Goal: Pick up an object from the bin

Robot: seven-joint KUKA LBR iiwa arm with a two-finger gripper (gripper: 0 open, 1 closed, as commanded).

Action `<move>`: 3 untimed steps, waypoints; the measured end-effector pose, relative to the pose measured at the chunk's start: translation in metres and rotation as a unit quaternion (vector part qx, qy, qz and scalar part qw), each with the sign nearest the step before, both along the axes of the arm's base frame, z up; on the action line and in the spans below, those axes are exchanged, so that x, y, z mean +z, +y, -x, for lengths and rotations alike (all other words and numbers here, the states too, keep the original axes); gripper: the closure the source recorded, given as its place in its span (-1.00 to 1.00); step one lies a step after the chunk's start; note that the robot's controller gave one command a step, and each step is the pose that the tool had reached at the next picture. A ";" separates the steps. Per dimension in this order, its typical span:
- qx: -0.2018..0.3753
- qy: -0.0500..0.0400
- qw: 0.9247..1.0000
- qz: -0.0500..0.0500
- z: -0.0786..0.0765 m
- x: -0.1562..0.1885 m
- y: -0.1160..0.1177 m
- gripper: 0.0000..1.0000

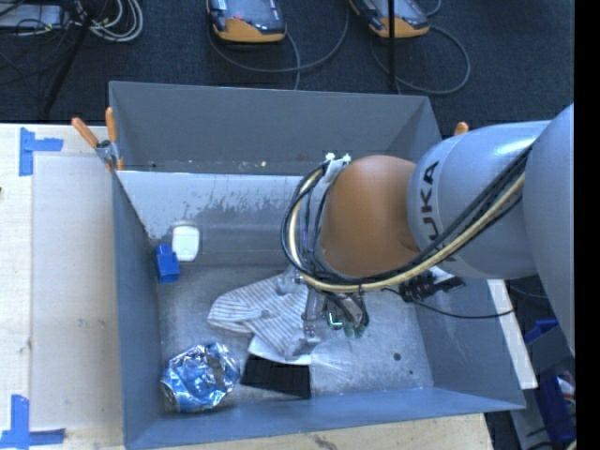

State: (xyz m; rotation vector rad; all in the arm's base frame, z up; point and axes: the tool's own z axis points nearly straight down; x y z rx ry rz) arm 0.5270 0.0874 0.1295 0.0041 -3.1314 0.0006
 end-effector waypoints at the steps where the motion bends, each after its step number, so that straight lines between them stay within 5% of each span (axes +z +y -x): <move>1: -0.001 -0.004 1.000 0.000 -0.002 0.004 0.000 -1.00; 2: 0.071 0.000 0.998 -0.003 0.005 -0.052 0.026 1.00; 3: 0.070 0.000 0.998 -0.003 0.004 -0.052 0.025 1.00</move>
Offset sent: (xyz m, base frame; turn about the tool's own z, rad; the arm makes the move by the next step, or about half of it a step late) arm -0.0056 0.0216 -0.0595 -0.1407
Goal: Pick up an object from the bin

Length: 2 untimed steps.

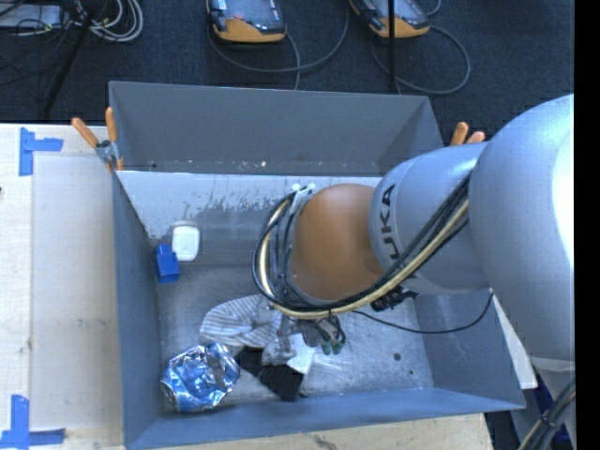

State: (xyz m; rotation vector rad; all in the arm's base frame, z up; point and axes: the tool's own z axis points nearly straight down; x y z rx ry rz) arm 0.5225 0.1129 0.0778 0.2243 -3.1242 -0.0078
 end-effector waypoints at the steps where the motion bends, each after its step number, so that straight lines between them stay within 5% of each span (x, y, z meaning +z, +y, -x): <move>1: 0.006 -0.002 1.000 0.002 0.000 0.032 -0.007 1.00; 2: 0.005 -0.003 1.000 0.003 -0.001 0.088 -0.011 1.00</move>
Offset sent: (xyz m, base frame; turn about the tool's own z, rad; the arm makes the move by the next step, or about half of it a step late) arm 0.0032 -0.0105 0.0328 0.0306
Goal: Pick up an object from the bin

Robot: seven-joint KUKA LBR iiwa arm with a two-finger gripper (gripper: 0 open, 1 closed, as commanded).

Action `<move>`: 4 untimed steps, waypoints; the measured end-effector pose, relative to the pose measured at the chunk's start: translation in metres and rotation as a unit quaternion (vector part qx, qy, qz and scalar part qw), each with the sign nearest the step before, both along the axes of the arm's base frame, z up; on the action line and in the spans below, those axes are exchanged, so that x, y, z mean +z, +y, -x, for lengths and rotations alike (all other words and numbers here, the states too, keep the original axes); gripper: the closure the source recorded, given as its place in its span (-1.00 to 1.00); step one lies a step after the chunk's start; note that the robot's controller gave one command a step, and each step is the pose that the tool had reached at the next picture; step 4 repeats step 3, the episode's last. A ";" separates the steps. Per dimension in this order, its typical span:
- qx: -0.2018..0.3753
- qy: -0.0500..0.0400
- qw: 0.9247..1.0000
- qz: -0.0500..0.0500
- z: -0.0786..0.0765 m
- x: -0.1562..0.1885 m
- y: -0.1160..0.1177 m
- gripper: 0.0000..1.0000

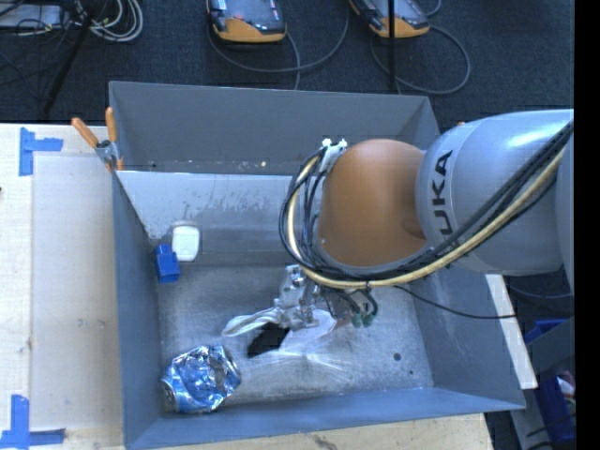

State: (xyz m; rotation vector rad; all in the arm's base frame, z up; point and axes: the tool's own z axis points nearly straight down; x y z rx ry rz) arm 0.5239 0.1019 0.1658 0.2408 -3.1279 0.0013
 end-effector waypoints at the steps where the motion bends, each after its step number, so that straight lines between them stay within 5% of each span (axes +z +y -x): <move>1: 0.002 -0.005 1.000 -0.002 0.001 0.004 -0.001 1.00; 2: -0.029 -0.006 1.000 -0.002 -0.026 -0.053 -0.008 1.00; 3: 0.034 0.000 0.999 0.000 0.005 0.113 0.033 1.00; 4: 0.034 0.000 0.999 0.000 0.005 0.113 0.033 1.00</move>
Offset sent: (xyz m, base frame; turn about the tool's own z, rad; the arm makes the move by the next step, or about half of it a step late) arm 0.0456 -0.0160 -0.0958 0.1104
